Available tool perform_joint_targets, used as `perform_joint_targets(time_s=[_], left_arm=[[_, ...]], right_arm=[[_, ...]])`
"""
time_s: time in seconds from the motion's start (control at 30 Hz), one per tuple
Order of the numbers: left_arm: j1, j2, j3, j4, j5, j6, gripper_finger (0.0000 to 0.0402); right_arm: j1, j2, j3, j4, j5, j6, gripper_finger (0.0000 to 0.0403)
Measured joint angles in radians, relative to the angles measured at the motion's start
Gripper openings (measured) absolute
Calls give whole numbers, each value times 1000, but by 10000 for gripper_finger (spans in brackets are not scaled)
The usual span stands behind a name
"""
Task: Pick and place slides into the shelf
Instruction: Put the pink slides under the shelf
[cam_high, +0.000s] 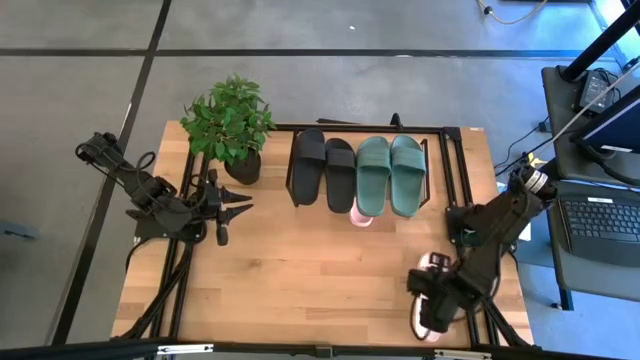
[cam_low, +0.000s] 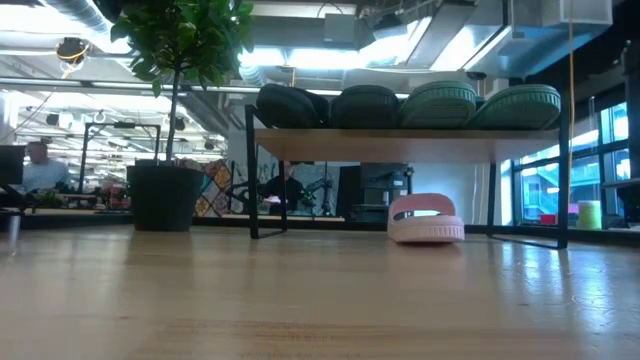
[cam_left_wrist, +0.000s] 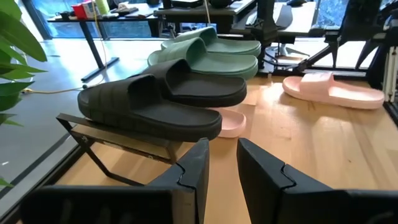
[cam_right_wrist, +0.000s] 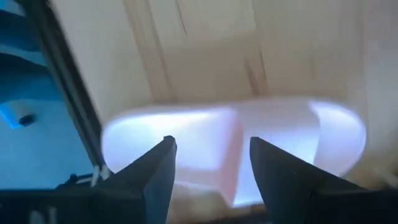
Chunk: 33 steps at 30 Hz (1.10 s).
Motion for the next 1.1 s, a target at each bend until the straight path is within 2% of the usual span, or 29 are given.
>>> perform_joint_targets(time_s=[0.23,0.5,0.77,1.1], left_arm=[[0,0,0,-10,-9,0,76],[0,0,0,-11,-13,-1,76],[0,0,0,-12,-34,-1,76],[0,0,0,-11,-35,-3,76]], right_arm=[[72,63,0,-112,1,153,205],[73,163,-1,-131,4,142,205],[73,274,-3,-245,3,144,205],[73,303,-2,-235,-4,127,205]])
